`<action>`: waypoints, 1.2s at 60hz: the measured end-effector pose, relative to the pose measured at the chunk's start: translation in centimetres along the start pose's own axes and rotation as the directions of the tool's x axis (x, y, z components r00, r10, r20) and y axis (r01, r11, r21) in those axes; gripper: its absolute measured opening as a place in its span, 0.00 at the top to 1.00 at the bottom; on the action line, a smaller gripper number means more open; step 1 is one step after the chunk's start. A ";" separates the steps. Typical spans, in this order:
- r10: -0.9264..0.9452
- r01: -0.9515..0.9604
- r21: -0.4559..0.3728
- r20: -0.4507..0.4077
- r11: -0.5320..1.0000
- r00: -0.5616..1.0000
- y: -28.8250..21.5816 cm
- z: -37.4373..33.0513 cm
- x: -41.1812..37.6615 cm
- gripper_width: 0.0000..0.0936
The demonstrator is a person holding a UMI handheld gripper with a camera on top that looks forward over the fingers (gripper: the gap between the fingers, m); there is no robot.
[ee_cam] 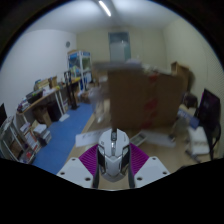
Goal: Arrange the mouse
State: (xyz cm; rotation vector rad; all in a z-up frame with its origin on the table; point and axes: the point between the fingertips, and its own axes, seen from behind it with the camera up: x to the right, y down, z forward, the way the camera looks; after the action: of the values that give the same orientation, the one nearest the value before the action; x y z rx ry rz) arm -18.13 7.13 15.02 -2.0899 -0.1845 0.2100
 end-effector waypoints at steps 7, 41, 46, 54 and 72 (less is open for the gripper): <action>-0.028 0.041 0.139 -0.090 0.989 0.996 -5.1 -5.9 11.2 0.57; 0.045 -0.077 -0.193 -0.164 0.978 0.985 20.9 -6.6 30.3 0.55; 0.038 -0.070 -0.217 -0.149 0.974 0.988 20.7 -6.5 30.3 0.46; 0.045 -0.087 -0.279 -0.151 0.956 0.987 21.1 -7.8 29.8 0.11; 0.092 -0.141 -0.225 -0.215 0.964 0.972 18.1 -19.4 21.6 0.10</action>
State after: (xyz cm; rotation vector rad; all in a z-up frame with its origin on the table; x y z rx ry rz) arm 8.07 -13.48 7.43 -2.3482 0.0405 0.0445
